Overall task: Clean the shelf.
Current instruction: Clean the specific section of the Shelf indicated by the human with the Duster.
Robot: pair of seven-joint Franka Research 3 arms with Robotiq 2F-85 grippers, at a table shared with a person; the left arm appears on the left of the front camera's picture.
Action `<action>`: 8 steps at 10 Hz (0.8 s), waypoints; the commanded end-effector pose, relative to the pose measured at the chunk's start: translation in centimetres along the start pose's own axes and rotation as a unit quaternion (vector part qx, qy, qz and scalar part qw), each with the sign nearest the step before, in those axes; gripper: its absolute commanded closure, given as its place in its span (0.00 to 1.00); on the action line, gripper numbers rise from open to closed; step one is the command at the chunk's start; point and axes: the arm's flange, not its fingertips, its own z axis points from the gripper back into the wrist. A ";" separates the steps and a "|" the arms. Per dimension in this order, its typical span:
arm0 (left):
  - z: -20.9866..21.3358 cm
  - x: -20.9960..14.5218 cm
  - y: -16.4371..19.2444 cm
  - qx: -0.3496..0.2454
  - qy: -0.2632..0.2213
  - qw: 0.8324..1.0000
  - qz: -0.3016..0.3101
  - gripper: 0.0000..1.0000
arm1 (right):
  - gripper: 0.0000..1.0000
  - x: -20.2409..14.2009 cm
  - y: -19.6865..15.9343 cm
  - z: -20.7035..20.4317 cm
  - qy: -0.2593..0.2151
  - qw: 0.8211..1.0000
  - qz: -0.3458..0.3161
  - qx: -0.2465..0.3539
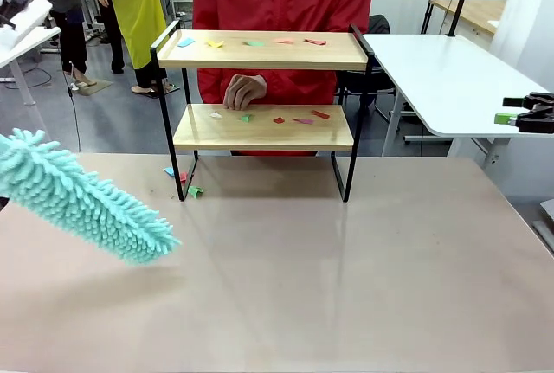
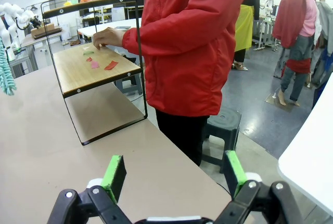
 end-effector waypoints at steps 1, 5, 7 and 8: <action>-2.8 0.0 -0.6 0.014 -0.086 0.996 -0.007 0.87 | 0.00 0.9 0.3 -0.3 0.005 1.000 -0.005 -0.006; -6.0 3.2 -1.2 0.033 -0.289 0.954 0.069 0.87 | 0.00 0.9 0.3 -0.3 0.005 1.000 -0.005 -0.006; -6.9 7.5 -2.4 0.033 -0.357 0.928 0.106 0.87 | 0.00 0.9 0.3 -0.3 0.005 1.000 -0.005 -0.006; -6.9 8.9 -3.3 0.035 -0.381 0.914 0.133 0.87 | 0.00 0.9 0.3 -0.3 0.005 1.000 -0.005 -0.006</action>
